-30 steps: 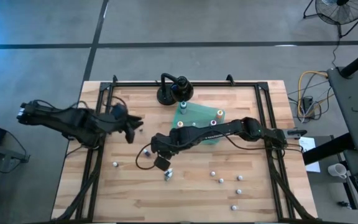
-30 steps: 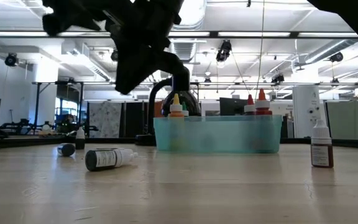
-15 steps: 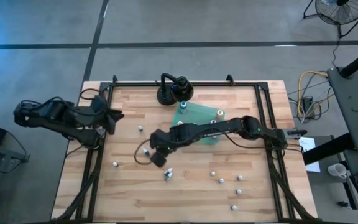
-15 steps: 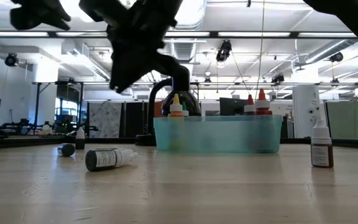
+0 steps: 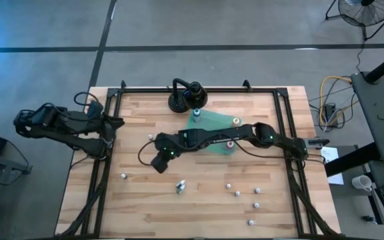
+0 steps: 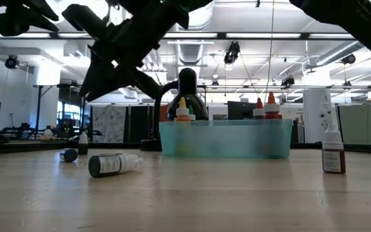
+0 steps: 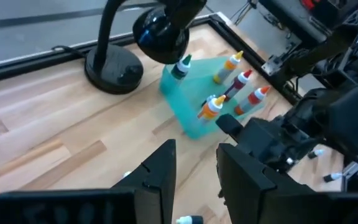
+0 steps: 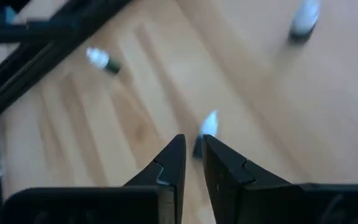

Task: Pick & Place food coloring
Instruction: Move the violet food coloring bottle to the middle left of the table

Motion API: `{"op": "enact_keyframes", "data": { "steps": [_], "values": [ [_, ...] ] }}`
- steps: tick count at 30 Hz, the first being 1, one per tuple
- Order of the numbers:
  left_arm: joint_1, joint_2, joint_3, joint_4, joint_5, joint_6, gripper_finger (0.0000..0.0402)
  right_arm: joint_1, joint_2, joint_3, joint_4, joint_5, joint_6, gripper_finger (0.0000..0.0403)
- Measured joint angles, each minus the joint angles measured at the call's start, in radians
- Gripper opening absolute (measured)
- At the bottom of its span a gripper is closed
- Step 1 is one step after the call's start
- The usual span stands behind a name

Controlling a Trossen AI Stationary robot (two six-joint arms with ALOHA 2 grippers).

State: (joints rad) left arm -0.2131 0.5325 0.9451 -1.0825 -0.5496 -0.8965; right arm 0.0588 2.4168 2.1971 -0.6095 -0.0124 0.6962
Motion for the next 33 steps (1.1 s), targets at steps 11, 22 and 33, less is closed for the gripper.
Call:
{"op": "enact_keyframes", "data": {
  "steps": [11, 22, 33],
  "values": [
    [0.0, 0.025, -0.103, 0.014, -0.016, 0.004, 0.009, 0.003, -0.001, 0.004, -0.063, -0.141, 0.004, 0.0047],
    [0.001, 0.075, -0.165, 0.116, -0.113, 0.004, 0.009, 0.113, -0.083, 0.008, -0.395, 0.02, 0.063, 0.0047],
    [0.001, 0.094, -0.182, 0.288, 0.016, 0.346, 0.009, 0.257, -0.09, 0.008, -0.448, 0.074, 0.375, 0.0047]
  ]
}}
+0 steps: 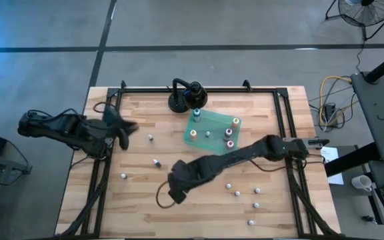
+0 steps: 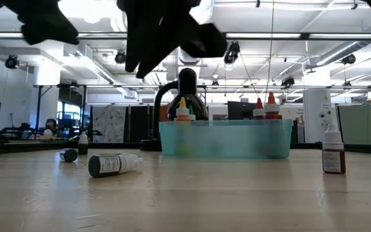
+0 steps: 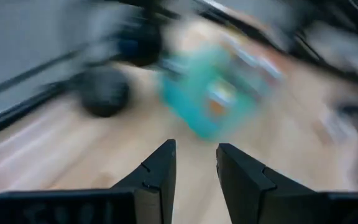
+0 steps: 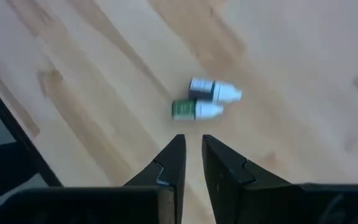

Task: Pick & Place food coloring
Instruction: Move the violet food coloring bottle to the middle left of the table

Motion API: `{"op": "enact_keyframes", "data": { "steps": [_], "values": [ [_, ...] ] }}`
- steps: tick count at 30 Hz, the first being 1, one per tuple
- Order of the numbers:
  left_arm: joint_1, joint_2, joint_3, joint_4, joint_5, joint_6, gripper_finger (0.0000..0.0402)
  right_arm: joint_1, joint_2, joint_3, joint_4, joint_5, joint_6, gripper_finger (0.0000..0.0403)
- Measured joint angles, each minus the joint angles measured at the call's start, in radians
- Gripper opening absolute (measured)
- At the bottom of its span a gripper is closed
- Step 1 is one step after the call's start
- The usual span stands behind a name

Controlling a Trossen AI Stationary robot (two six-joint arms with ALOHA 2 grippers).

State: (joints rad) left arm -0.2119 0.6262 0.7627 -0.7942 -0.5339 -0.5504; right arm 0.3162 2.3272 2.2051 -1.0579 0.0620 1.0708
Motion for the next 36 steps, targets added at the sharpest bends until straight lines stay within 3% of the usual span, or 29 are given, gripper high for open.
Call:
{"op": "enact_keyframes", "data": {
  "steps": [3, 13, 21, 23, 29, 36],
  "values": [
    [0.0, 0.024, -0.044, 0.059, 0.219, 0.199, 0.009, 0.04, -0.001, 0.0, -0.029, 0.015, 0.089, 0.0047],
    [0.001, 0.153, -0.184, 0.185, 0.509, 0.415, 0.009, 0.214, -0.035, 0.0, -0.267, 0.039, 0.534, 0.0047],
    [0.003, 0.33, -0.178, 0.201, 0.529, 0.553, 0.009, 0.321, -0.098, -0.007, -0.52, 0.287, 0.872, 0.0047],
    [0.004, 0.394, -0.16, 0.211, 0.529, 0.625, 0.009, 0.341, -0.14, -0.05, -0.512, 0.377, 0.874, 0.0047],
    [0.009, 0.596, -0.108, 0.201, 0.497, 0.784, 0.009, 0.37, -0.251, -0.201, -0.516, 0.496, 0.949, 0.0049],
    [0.009, 0.751, -0.056, 0.187, 0.362, 0.817, 0.009, 0.38, -0.385, -0.367, -0.513, 0.559, 0.931, 0.005]
  ]
}}
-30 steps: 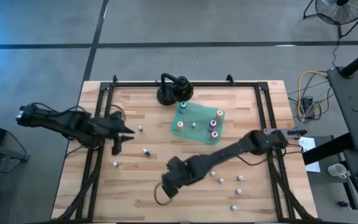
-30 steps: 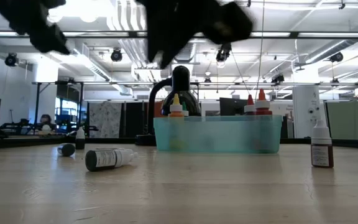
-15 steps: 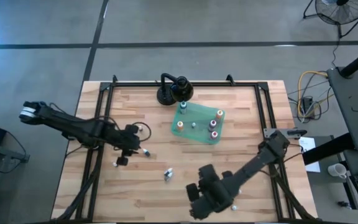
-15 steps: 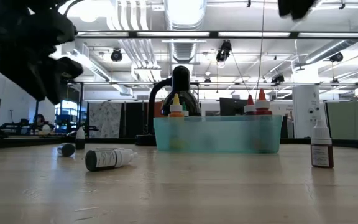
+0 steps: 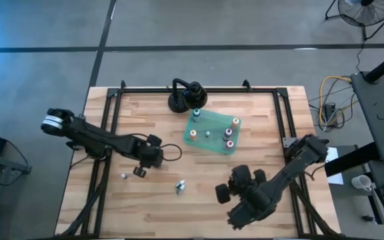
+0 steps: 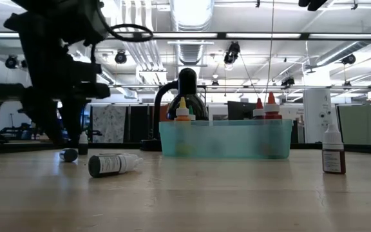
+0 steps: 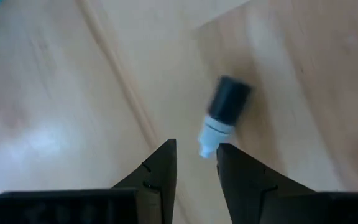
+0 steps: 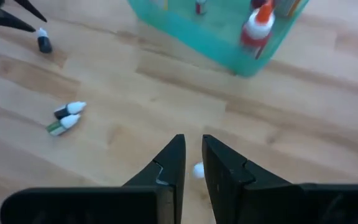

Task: Pick & Place food coloring
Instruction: Move the violet food coloring bottle to the middle left of the table

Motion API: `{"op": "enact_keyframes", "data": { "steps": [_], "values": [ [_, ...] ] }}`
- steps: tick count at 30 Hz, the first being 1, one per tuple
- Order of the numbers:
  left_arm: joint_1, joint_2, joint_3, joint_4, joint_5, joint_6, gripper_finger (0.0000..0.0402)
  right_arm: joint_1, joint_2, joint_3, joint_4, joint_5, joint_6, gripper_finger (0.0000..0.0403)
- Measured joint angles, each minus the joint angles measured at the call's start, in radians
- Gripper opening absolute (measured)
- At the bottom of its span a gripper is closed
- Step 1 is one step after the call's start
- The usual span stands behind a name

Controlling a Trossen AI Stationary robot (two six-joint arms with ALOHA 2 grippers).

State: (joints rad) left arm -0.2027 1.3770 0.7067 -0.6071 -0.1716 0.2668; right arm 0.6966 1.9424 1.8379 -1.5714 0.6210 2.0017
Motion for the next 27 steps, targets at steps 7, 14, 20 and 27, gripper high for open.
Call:
{"op": "enact_keyframes", "data": {
  "steps": [7, 14, 20, 27],
  "values": [
    [0.0, 0.056, 0.048, -0.017, 0.009, -0.011, 0.009, 0.001, -0.088, -0.106, 0.006, 0.073, -0.049, 0.0048],
    [0.001, 0.074, 0.04, -0.048, 0.022, 0.018, 0.009, 0.001, -0.091, -0.147, 0.013, 0.09, -0.016, 0.0048],
    [0.001, 0.074, 0.023, -0.033, 0.051, 0.018, 0.009, 0.0, -0.09, -0.162, 0.015, 0.089, 0.037, 0.005],
    [0.001, 0.074, 0.008, 0.024, 0.083, 0.016, 0.009, -0.027, -0.09, -0.172, 0.014, 0.089, 0.036, 0.0049]
  ]
}}
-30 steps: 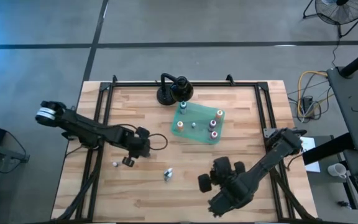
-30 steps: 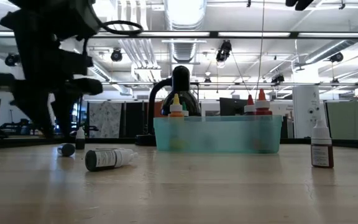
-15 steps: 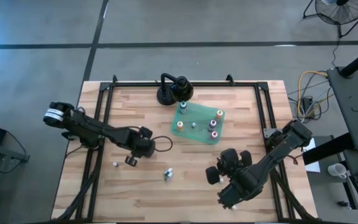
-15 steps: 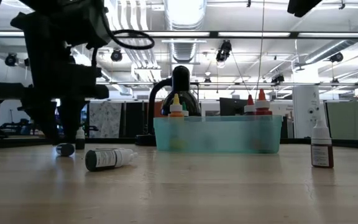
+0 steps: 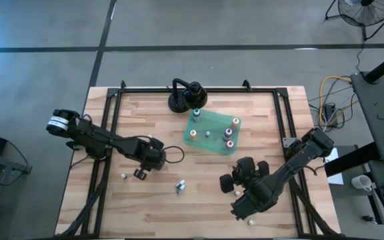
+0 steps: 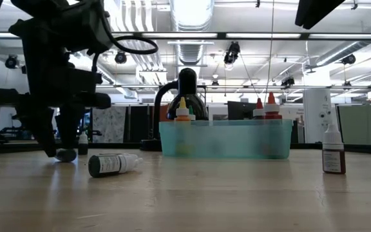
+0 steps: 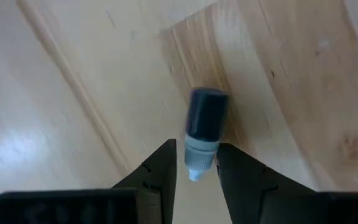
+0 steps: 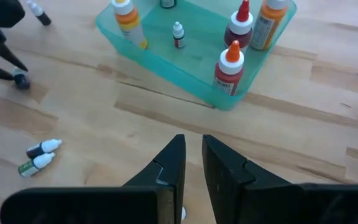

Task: Pick & Place food coloring
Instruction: Move the violet food coloring bottle to the middle left of the table

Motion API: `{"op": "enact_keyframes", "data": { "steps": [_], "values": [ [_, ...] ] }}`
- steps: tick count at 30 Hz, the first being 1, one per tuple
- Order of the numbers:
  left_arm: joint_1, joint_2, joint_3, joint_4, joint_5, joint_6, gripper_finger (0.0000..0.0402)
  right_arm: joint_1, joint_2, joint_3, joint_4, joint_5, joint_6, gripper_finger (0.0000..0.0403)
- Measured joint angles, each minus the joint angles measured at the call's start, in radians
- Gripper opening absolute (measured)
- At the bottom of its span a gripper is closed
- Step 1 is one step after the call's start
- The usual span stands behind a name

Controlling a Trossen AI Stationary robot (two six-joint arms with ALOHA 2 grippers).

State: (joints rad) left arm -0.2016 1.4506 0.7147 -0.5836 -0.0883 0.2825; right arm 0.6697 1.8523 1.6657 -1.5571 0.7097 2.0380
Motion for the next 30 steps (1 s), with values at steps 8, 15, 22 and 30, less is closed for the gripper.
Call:
{"op": "enact_keyframes", "data": {
  "steps": [8, 15, 22, 30],
  "values": [
    [0.0, 0.0, -0.001, 0.008, 0.053, -0.004, 0.009, -0.028, 0.0, 0.0, 0.0, -0.003, -0.019, 0.0049],
    [0.0, 0.0, -0.001, 0.009, 0.066, -0.022, 0.0089, -0.03, 0.0, 0.0, -0.002, -0.003, -0.026, 0.0048],
    [0.001, 0.053, -0.001, 0.025, 0.061, -0.031, 0.0057, -0.033, 0.0, -0.002, -0.001, -0.005, -0.024, 0.0048],
    [0.001, 0.064, 0.027, -0.033, 0.061, -0.06, 0.0035, -0.033, 0.0, -0.003, 0.001, -0.012, -0.022, 0.0049]
  ]
}}
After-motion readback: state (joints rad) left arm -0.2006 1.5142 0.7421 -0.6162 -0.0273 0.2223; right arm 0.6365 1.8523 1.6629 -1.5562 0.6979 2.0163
